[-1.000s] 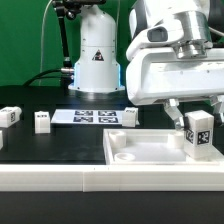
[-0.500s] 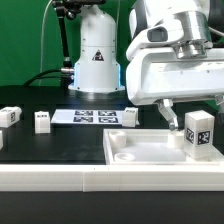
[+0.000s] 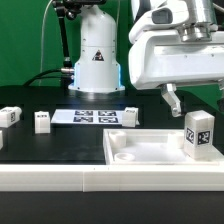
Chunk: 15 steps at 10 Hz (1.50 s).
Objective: Assemble one leg
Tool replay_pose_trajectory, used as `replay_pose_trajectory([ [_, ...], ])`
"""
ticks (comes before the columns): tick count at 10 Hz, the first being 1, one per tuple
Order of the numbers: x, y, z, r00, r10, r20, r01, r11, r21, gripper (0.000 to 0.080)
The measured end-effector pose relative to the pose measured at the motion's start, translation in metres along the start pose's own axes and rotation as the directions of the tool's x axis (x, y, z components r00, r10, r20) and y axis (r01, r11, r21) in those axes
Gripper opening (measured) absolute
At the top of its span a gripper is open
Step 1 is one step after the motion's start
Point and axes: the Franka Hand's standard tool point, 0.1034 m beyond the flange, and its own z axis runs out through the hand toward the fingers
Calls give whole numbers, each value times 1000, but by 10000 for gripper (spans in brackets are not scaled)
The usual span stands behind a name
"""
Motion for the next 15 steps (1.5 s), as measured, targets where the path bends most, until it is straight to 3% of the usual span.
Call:
replay_pose_trajectory([
  [3, -4, 4, 7, 968, 8, 251, -20, 999, 46, 649],
  [8, -6, -3, 5, 863, -4, 506, -56, 993, 103, 649],
  [9, -2, -2, 7, 874, -1, 486, -54, 994, 99, 608],
  [10, -3, -2, 7, 873, -1, 488, -55, 994, 100, 468],
  [11, -3, -2, 7, 873, -1, 488, -55, 994, 100, 468],
  [12, -3, -2, 7, 873, -1, 488, -55, 994, 99, 334],
  [13, -3, -1, 7, 873, 0, 488, -55, 994, 99, 294],
  [15, -3, -1, 7, 873, 6, 488, -61, 994, 96, 294],
])
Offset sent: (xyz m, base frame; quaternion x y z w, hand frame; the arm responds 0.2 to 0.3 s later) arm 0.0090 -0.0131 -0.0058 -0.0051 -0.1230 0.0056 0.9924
